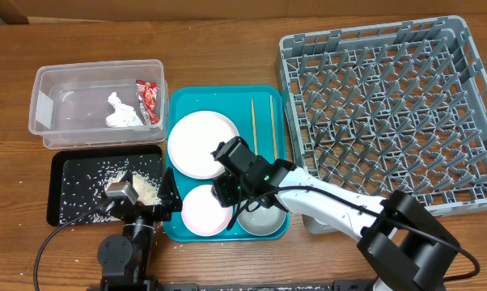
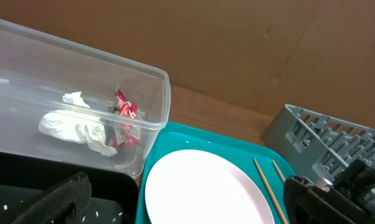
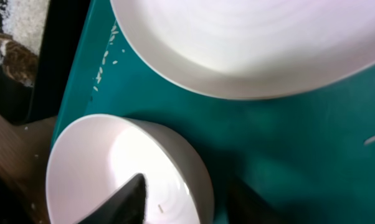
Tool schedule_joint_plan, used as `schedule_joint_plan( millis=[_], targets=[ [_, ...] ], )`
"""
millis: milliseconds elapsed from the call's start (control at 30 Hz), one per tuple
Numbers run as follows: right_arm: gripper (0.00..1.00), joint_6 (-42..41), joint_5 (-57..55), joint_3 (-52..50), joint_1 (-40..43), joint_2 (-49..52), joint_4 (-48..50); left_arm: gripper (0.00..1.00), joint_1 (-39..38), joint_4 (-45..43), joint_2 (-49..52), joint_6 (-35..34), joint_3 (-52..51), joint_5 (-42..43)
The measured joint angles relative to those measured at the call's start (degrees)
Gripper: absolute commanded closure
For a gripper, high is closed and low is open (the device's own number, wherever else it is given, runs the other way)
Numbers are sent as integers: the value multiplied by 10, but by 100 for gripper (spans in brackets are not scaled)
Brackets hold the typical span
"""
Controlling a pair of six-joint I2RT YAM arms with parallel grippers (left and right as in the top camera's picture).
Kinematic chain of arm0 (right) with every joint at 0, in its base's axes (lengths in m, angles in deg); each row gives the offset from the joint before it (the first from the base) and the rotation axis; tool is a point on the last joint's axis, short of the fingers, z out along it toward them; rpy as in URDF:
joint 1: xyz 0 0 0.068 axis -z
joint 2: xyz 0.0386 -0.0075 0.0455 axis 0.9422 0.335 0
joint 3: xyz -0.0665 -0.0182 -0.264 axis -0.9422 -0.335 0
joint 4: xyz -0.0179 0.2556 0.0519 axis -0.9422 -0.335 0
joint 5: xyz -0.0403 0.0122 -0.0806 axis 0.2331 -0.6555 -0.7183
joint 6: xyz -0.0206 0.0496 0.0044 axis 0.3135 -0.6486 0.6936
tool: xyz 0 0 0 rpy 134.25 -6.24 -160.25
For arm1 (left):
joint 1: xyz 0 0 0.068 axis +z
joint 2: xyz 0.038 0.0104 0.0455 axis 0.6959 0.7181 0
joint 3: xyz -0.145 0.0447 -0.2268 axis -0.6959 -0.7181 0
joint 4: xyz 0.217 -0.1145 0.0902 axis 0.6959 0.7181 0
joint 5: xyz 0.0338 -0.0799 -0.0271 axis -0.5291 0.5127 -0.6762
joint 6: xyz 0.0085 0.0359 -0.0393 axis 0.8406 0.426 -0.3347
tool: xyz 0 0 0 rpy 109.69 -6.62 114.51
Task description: Sort waste into correct bins and load items into the dishwasher
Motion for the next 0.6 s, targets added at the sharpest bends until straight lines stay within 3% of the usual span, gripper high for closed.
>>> schedule_joint_plan(
  millis=[133,200,400,600],
  targets=[
    [60,0,-5,0,-2,1,-1,0,0,0,0,0,0,0],
    [66,0,-7,0,-5,2,-1,0,0,0,0,0,0,0],
    [94,0,-10,0,-12,10,2,0,0,0,0,0,0,0],
    [96,7,-27,69,-3,10,-77,0,0,0,0,0,0,0]
  ],
)
